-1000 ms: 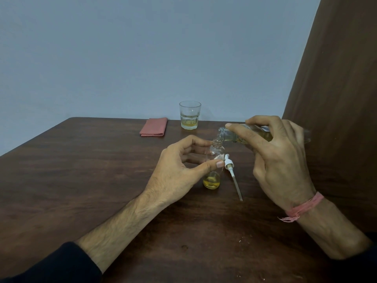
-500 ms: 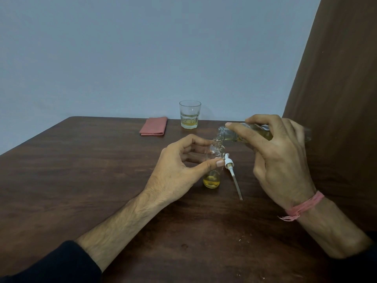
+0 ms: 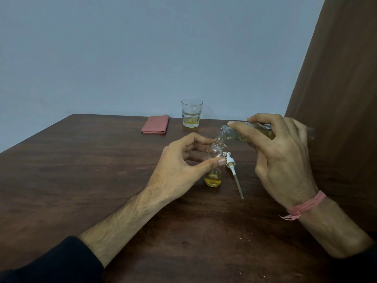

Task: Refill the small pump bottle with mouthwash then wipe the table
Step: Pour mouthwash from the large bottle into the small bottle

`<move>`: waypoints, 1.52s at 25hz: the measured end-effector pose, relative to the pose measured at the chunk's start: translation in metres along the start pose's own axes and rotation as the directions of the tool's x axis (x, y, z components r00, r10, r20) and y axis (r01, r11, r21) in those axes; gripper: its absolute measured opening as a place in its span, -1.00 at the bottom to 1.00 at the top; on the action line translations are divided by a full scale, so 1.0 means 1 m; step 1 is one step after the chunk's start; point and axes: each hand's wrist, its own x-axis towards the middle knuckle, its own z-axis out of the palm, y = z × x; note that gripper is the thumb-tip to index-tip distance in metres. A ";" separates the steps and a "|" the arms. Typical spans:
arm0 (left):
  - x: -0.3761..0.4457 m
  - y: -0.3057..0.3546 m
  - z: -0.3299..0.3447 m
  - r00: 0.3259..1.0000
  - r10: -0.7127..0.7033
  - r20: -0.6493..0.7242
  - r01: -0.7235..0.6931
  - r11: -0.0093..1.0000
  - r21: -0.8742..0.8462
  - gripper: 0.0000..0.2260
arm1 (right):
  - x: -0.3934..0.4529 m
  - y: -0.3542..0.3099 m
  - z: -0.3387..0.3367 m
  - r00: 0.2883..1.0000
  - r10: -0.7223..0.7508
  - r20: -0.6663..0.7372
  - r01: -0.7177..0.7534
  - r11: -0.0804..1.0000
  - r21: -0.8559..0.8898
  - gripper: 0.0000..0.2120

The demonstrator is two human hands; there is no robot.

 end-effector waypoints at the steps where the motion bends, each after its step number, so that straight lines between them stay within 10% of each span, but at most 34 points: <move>1: 0.000 0.000 0.000 1.000 0.000 0.002 0.000 1.000 -0.001 -0.64 | 0.000 0.000 0.000 1.000 0.000 0.000 0.000 1.000 0.002 -0.11; 38: -0.002 0.004 0.000 1.000 0.002 -0.009 -0.002 1.000 0.010 -0.67 | 0.000 0.000 -0.001 1.000 0.001 -0.001 -0.001 1.000 -0.009 -0.11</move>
